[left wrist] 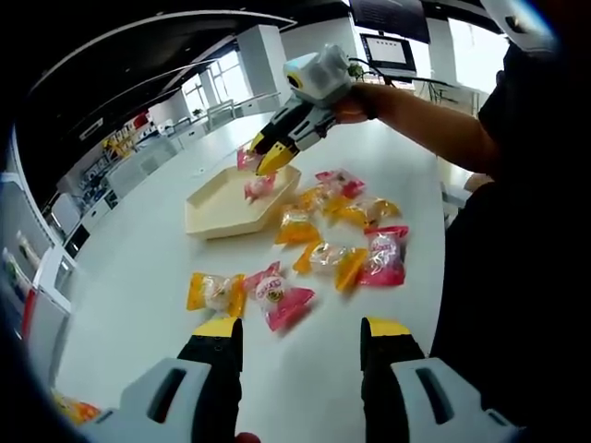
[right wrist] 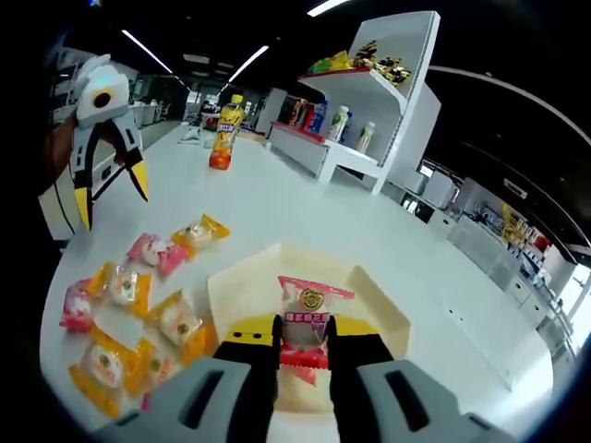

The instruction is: Pick up the marshmallows scattered on the table and place them into the bowl on the table

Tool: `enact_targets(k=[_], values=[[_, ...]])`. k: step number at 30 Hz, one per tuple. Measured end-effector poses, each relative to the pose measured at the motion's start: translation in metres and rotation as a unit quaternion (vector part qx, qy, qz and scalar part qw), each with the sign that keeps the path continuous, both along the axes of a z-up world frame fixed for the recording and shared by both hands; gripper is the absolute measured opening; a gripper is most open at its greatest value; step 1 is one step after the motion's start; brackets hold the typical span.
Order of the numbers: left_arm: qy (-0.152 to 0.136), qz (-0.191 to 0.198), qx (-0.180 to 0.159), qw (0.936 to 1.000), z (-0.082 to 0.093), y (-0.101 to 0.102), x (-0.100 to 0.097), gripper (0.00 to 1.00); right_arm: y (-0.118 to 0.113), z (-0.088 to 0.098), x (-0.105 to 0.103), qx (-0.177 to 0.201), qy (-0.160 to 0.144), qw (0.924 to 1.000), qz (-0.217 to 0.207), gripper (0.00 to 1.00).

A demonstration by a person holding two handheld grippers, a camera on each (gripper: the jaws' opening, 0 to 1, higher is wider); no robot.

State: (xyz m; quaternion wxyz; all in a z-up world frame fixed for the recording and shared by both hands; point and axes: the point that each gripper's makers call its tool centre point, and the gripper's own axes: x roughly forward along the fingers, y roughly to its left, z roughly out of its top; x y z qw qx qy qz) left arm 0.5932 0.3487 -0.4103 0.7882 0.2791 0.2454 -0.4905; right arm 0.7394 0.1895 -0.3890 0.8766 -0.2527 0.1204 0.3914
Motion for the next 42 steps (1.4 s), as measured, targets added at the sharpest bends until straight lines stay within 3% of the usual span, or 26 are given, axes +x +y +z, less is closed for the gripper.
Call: enact_targets(k=[21,23,26,42], values=[[0.001,0.004,0.0,1.0,-0.002,0.003,0.001,0.5,0.003,-0.003,0.003,0.01,0.005,0.9999,-0.008,0.2],[0.002,0.004,-0.001,1.0,-0.002,0.003,0.001,0.5,0.005,-0.002,0.003,0.021,0.007,0.9997,-0.006,0.26],[0.002,0.005,0.0,1.0,-0.002,0.005,0.001,0.5,0.007,0.003,0.006,0.041,0.007,0.9991,-0.013,0.56],[-0.002,0.001,-0.007,1.0,0.003,0.002,0.0,0.5,0.0,0.002,0.008,0.053,0.023,0.9978,-0.031,0.61]])
